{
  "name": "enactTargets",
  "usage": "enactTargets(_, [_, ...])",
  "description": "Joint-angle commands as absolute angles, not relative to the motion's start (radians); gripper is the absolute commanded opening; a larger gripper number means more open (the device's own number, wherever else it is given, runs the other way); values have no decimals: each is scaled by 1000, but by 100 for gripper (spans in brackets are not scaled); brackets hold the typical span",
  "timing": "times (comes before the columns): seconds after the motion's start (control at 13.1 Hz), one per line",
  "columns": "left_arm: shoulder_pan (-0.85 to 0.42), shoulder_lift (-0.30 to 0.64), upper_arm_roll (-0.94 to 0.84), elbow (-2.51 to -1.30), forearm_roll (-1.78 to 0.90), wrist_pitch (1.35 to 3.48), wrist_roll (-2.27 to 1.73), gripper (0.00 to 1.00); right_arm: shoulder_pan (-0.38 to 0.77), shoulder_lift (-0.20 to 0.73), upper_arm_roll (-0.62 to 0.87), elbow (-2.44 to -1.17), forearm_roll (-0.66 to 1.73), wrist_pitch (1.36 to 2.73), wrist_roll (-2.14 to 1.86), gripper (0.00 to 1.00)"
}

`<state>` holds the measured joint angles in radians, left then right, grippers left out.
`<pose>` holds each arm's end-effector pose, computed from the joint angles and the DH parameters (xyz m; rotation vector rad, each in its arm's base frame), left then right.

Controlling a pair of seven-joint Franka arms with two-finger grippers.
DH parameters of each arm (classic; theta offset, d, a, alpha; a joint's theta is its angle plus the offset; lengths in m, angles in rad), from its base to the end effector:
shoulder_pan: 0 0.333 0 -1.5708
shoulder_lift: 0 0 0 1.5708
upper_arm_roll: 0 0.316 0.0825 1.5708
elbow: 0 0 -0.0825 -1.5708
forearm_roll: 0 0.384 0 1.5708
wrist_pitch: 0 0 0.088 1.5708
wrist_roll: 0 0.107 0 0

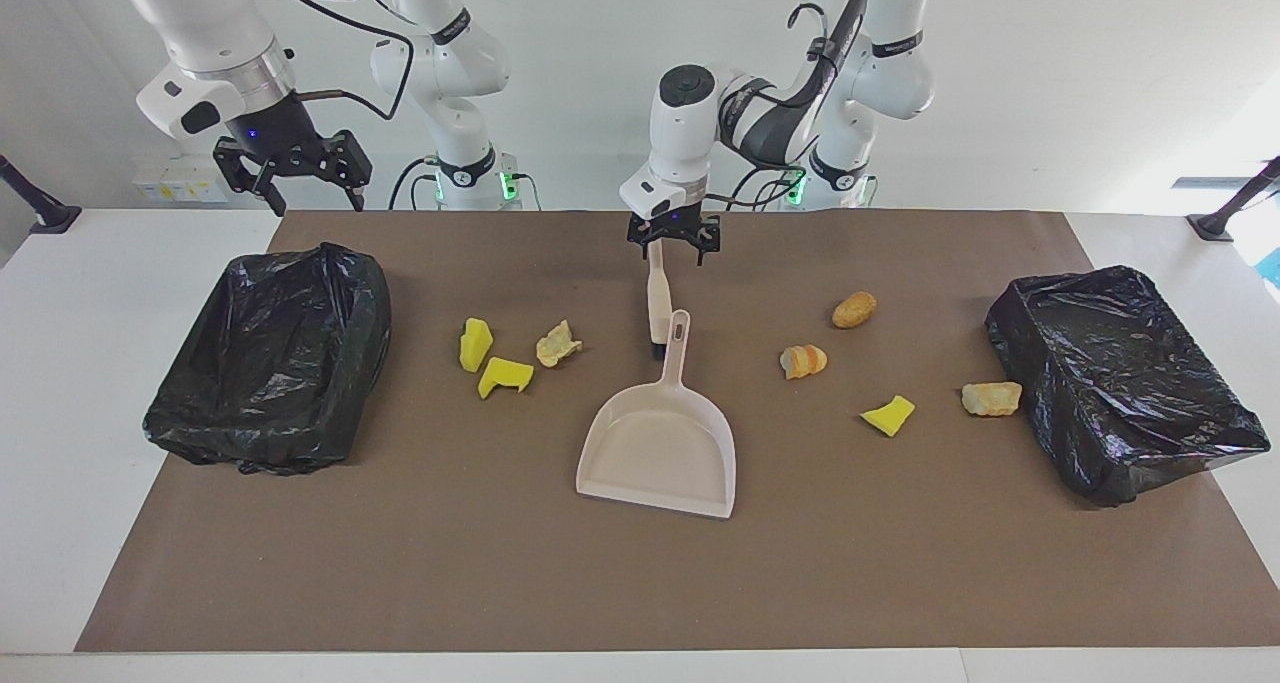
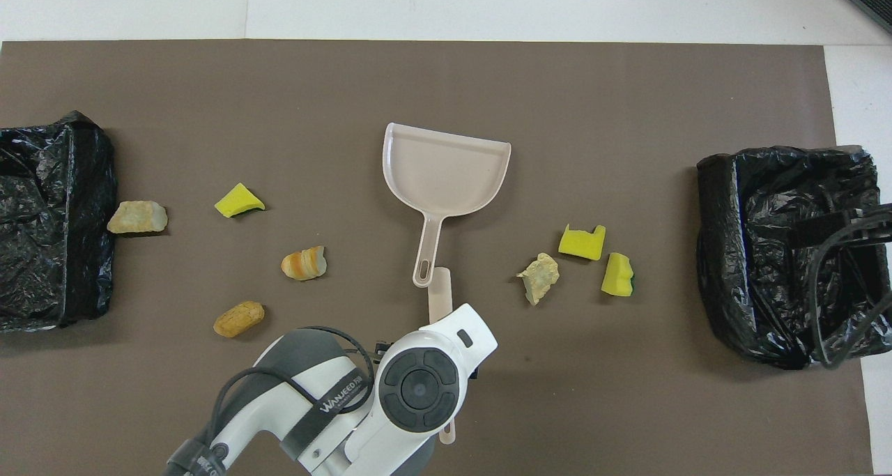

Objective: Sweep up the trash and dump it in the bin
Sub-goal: 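Grasp the brush handle with the left gripper while the right gripper grasps the dustpan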

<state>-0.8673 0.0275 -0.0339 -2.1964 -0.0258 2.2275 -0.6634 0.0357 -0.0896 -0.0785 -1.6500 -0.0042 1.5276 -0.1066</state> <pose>0.3313 -0.4197 0.3721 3.1046 -0.3461 -0.0196 0.5210 -0.0247 0.6316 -3.1343 -0.1005 0.0514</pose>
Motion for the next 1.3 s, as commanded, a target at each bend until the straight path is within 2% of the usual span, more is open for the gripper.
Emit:
enactTargets(0.0, [-917, 5, -12, -2264, -29, 2281, -689, 100, 35, -124, -71, -1687, -18, 1522, -97, 100])
enactTargets(0.46, [-939, -3, -15, -2304, -29, 2290, -699, 100, 44, -110, -64, -1692, -8, 1535, -83, 100])
enactTargets(0.53, [-940, -3, -15, -2304, -29, 2290, -696, 80, 44, -109, -63, -1693, -6, 1537, -77, 100])
enactTargets(0.69, [-940, -3, -15, -2304, -29, 2289, -699, 17, 49, -98, -57, -1694, -5, 1540, -75, 100])
enactTargets(0.76, [-939, -3, -15, -2304, -29, 2289, -703, 0, 72, -89, -54, -1690, -5, 1543, -69, 100])
enactTargets(1.07, [-939, -5, -15, -2290, -32, 2249, -707, 0, 169, -34, -51, -1643, 0, 1574, 92, 100])
enactTargets(1.22, [-930, -24, -14, -2249, -32, 2133, -721, 0, 193, 14, -49, -1612, 26, 1589, 152, 100])
